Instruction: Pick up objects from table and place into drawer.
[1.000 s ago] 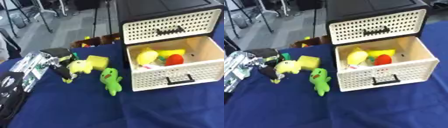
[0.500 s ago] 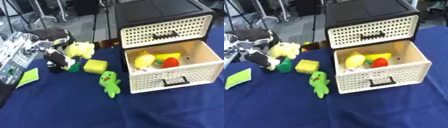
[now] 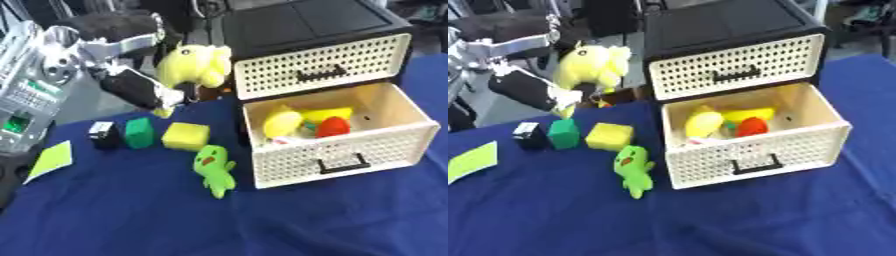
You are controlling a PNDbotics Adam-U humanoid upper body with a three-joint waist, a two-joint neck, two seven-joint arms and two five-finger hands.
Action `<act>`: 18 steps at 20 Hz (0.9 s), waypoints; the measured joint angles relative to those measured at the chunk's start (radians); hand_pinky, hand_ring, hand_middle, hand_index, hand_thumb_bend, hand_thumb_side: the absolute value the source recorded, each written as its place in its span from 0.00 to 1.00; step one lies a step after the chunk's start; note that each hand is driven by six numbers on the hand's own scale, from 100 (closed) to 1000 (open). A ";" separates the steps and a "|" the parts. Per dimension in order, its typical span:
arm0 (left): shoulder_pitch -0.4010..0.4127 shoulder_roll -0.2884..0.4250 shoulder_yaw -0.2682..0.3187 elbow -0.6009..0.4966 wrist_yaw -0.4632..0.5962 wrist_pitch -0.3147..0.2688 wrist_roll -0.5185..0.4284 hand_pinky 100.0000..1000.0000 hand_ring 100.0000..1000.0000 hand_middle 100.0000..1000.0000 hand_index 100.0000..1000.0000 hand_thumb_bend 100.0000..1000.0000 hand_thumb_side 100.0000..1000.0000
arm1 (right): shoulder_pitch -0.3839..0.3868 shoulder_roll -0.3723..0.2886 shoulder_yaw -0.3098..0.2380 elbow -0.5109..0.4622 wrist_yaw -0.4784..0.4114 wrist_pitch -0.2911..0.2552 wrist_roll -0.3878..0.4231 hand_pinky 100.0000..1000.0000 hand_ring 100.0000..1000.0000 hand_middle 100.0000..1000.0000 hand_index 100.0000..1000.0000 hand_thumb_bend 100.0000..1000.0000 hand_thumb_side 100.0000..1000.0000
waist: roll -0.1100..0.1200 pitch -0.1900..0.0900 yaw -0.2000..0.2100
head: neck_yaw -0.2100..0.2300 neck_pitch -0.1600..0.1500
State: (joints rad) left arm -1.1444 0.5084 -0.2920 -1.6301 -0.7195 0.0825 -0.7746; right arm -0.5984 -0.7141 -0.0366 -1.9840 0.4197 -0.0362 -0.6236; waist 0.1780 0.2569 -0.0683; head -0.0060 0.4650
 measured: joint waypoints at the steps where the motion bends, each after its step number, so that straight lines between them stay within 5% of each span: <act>1: -0.006 -0.008 0.000 -0.004 0.005 0.008 -0.002 0.36 0.52 0.44 0.62 0.08 0.40 | 0.000 0.001 0.000 0.000 -0.001 0.000 0.000 0.65 0.60 0.56 0.73 0.04 0.87 | 0.000 0.000 0.000 | 0.000 0.000; 10: -0.055 -0.075 -0.001 -0.001 0.024 0.060 -0.002 0.33 0.50 0.43 0.60 0.07 0.41 | -0.001 0.007 0.001 0.000 -0.012 0.002 -0.002 0.65 0.60 0.56 0.72 0.04 0.87 | 0.008 -0.004 -0.005 | -0.001 0.003; 18: -0.081 -0.167 -0.008 0.113 0.047 0.114 0.060 0.31 0.50 0.42 0.60 0.06 0.42 | -0.025 0.016 0.006 0.000 -0.019 0.000 -0.004 0.65 0.60 0.56 0.72 0.04 0.86 | 0.018 -0.001 -0.027 | 0.004 0.000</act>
State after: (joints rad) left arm -1.2257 0.3414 -0.2996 -1.5169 -0.6721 0.1966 -0.7144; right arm -0.6236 -0.6982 -0.0306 -1.9840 0.4008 -0.0366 -0.6274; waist 0.1956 0.2559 -0.0956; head -0.0015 0.4645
